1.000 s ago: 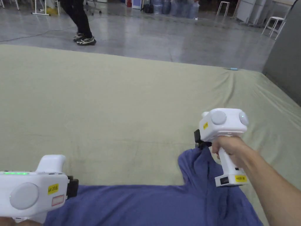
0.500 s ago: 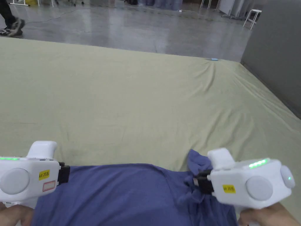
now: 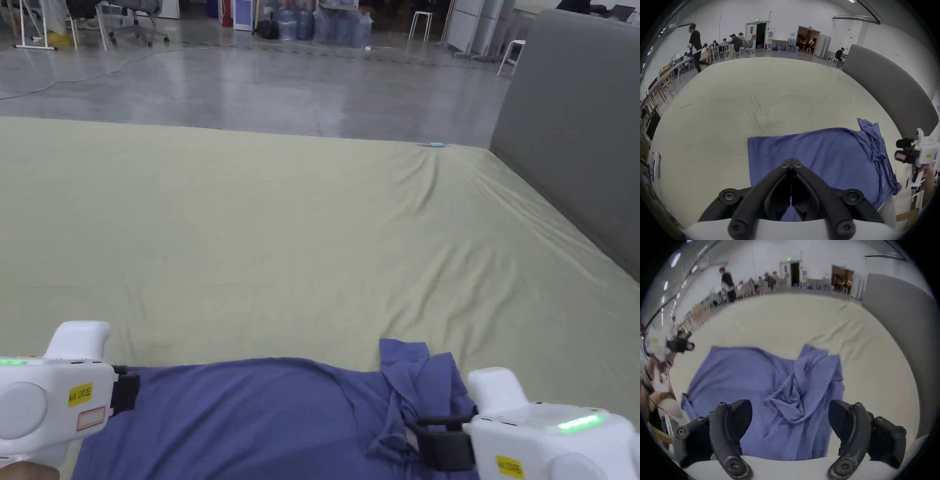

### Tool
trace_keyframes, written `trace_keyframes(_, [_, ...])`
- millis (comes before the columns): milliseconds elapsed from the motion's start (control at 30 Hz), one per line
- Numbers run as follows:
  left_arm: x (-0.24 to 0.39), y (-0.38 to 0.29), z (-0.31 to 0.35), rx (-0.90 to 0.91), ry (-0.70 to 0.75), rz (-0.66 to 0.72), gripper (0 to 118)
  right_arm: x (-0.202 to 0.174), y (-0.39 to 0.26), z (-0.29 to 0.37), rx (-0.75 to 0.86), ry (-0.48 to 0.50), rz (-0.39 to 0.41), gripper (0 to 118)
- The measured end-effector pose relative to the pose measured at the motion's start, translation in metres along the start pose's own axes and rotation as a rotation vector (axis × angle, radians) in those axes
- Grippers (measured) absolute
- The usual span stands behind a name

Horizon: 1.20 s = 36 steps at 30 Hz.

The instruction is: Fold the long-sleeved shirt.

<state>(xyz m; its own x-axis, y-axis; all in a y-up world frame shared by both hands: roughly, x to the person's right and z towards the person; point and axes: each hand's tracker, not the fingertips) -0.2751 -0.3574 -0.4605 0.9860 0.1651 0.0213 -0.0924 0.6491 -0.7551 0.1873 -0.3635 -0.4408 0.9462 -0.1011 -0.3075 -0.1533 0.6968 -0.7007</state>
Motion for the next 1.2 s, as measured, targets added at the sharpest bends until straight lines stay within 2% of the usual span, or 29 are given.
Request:
trace_keyframes(33, [0.001,-0.003,0.005,0.004,-0.003,-0.005,0,-0.001,-0.004,0.02,0.012,-0.004,-0.031,0])
trace_keyframes(167, [0.003,-0.016,0.021,0.026,-0.009,-0.018,0,-0.001,-0.037,0.046,-0.045,0.004,-0.125,0])
trace_keyframes(200, [0.004,-0.018,0.023,0.03,-0.012,-0.018,0,-0.002,-0.04,0.043,-0.071,0.008,-0.125,0])
trace_keyframes(233, [0.004,-0.019,0.024,0.031,-0.016,-0.019,0,0.0,-0.042,0.037,-0.115,0.034,-0.091,0])
trace_keyframes(333, [0.005,-0.018,0.024,0.032,-0.029,-0.017,0,0.008,-0.02,0.009,-0.119,-0.024,-0.077,0])
trace_keyframes(367, [0.005,-0.017,0.022,0.03,-0.029,-0.016,0,0.013,-0.006,-0.002,-0.106,-0.022,-0.08,6])
trace_keyframes(400, [0.005,-0.017,0.022,0.031,-0.028,-0.015,0,0.018,0.008,-0.013,-0.091,-0.028,-0.091,28])
trace_keyframes(433, [0.005,-0.016,0.021,0.032,-0.029,-0.013,0,0.026,0.029,-0.025,-0.078,-0.047,-0.115,71])
trace_keyframes(467, [0.005,-0.015,0.018,0.03,-0.035,-0.01,0,0.033,0.047,-0.041,-0.081,-0.049,-0.128,99])
trace_keyframes(500, [0.005,-0.014,0.016,0.029,-0.036,-0.007,0,0.038,0.061,-0.056,-0.085,-0.058,-0.14,106])
trace_keyframes(600, [0.002,-0.013,0.009,0.024,-0.03,0.007,0,0.059,0.097,-0.106,-0.153,-0.103,-0.191,105])
trace_keyframes(700, [-0.003,-0.009,0.002,0.023,-0.026,0.035,0,0.073,0.119,-0.146,-0.275,-0.143,-0.167,103])
trace_keyframes(733, [-0.004,-0.008,0.0,0.02,-0.025,0.039,0,0.077,0.12,-0.158,-0.292,-0.156,-0.172,88])
trace_keyframes(800, [-0.006,-0.006,-0.007,0.008,-0.012,0.041,0,0.084,0.118,-0.177,-0.35,-0.197,-0.197,49])
trace_keyframes(833, [-0.007,-0.005,-0.009,0.005,-0.003,0.043,0,0.085,0.116,-0.186,-0.392,-0.216,-0.201,39])
trace_keyframes(867, [-0.007,-0.003,-0.011,0.005,-0.001,0.044,0,0.084,0.111,-0.193,-0.429,-0.223,-0.194,35])
trace_keyframes(900, [-0.008,-0.001,-0.014,0.004,-0.002,0.046,0,0.084,0.107,-0.198,-0.458,-0.189,-0.177,33])
trace_keyframes(933, [-0.01,0.002,-0.018,-0.001,-0.003,0.05,9,0.084,0.102,-0.201,-0.46,-0.151,-0.18,24])
trace_keyframes(967, [-0.012,0.005,-0.022,-0.006,0.01,0.066,41,0.08,0.1,-0.201,-0.436,-0.143,-0.18,11])
trace_keyframes(1000, [-0.014,0.009,-0.027,-0.007,0.024,0.077,82,0.079,0.1,-0.203,-0.428,-0.16,-0.171,10])
trace_keyframes(1033, [-0.017,0.014,-0.034,-0.005,0.037,0.088,114,0.08,0.1,-0.204,-0.429,-0.162,-0.162,10])
trace_keyframes(1100, [-0.028,0.027,-0.052,-0.02,0.048,0.115,116,0.079,0.101,-0.206,-0.439,-0.104,-0.169,9])
trace_keyframes(1133, [-0.036,0.033,-0.066,-0.053,0.061,0.15,115,0.077,0.1,-0.206,-0.44,-0.141,-0.156,10])
trace_keyframes(1200, [-0.045,0.042,-0.085,-0.068,0.128,0.199,114,0.074,0.099,-0.206,-0.437,-0.153,-0.099,9])
